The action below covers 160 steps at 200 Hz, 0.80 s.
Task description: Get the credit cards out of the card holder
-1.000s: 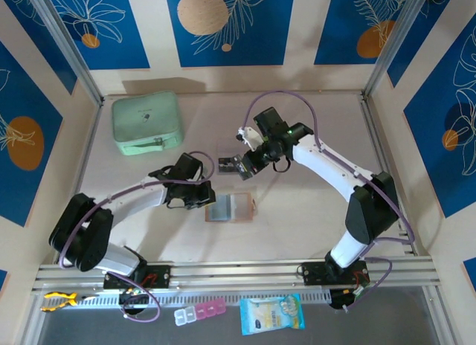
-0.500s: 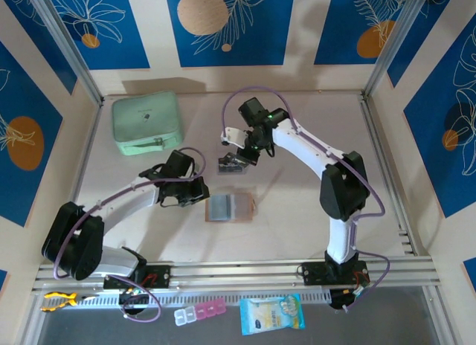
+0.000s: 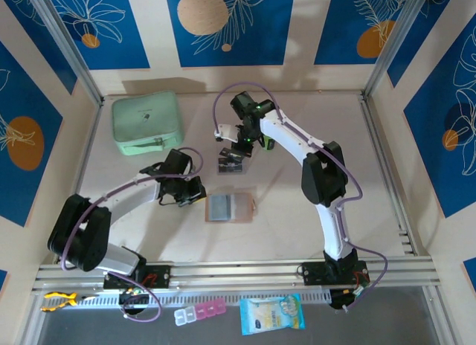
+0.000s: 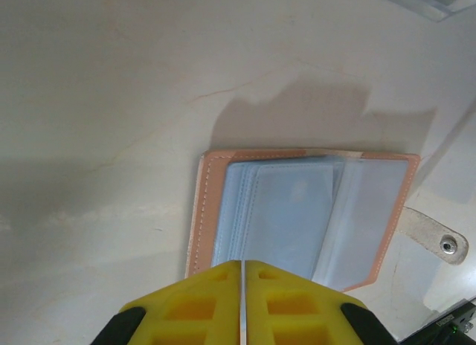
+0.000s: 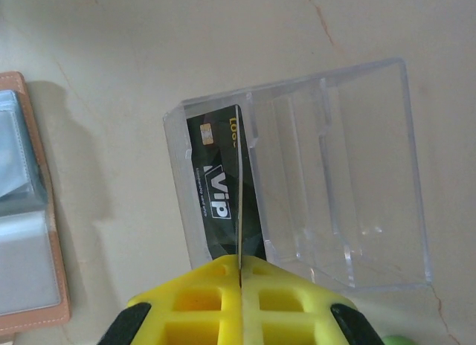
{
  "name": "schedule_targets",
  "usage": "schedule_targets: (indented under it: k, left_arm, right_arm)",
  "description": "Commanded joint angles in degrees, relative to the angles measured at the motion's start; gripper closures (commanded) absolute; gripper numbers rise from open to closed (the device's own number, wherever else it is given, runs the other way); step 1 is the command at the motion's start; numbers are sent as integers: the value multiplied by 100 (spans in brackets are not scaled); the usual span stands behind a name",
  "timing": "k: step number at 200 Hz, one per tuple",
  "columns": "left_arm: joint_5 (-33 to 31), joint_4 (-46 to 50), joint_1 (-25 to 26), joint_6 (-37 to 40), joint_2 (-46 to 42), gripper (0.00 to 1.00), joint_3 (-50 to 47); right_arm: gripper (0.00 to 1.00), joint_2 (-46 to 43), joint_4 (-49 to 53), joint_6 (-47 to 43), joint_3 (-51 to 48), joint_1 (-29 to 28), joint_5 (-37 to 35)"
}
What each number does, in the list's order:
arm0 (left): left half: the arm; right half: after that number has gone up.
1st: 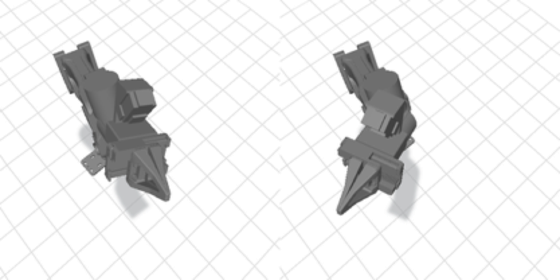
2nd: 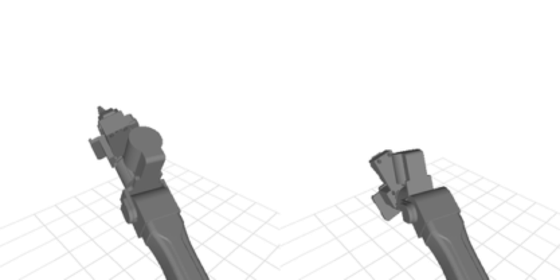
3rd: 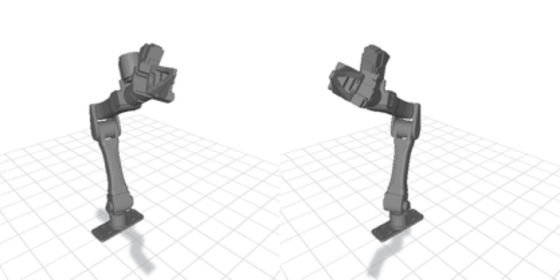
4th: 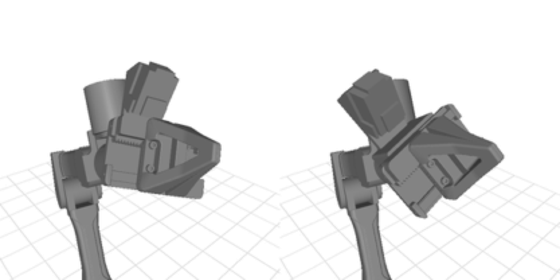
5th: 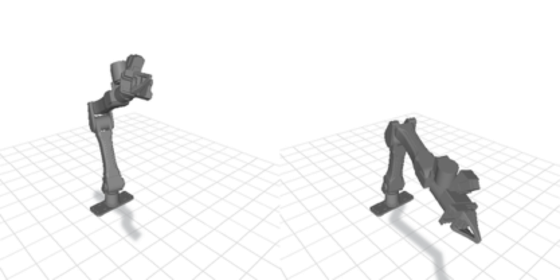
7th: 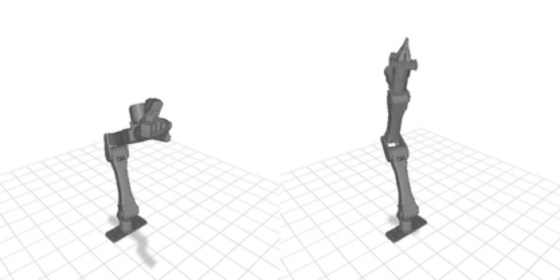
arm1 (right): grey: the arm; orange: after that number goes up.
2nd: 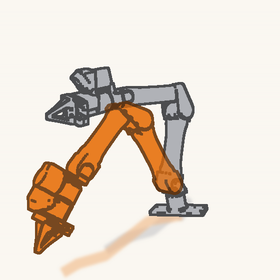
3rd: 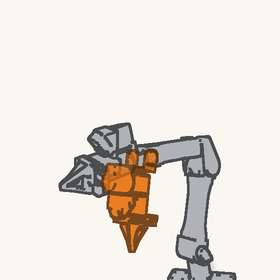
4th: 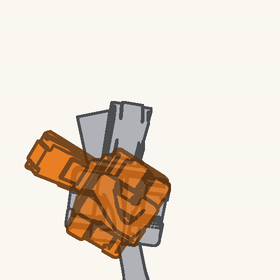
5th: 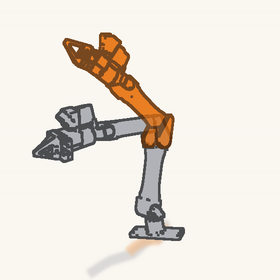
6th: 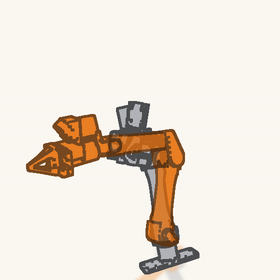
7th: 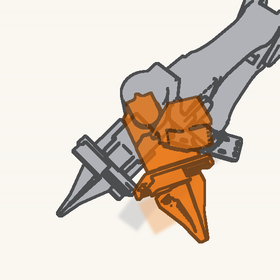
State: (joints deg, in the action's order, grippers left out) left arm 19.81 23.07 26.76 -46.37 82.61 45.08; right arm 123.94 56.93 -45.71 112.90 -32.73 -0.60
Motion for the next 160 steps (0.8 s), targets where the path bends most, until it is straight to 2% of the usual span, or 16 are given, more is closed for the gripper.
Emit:
schedule_targets:
  k: [1, 24, 50, 61, 119, 160]
  left_arm:
    - [146, 84, -80, 68, 121, 90, 211]
    - [193, 65, -84, 77, 223, 90, 270]
    - [238, 75, -85, 84, 312, 90, 314]
    - [250, 66, -84, 84, 330, 90, 325]
    - [461, -93, -84, 93, 386, 90, 265]
    - [624, -214, -59, 119, 362, 91, 122]
  right_arm:
    - [100, 204, 261, -234, 188, 41, 39]
    - [99, 306, 262, -289, 221, 79, 75]
    - [85, 342, 252, -242, 291, 91, 141]
    - [82, 320, 243, -197, 318, 91, 169]
    - [82, -105, -94, 309, 28, 85, 355]
    - [82, -658, -672, 1591, -617, 34, 565]
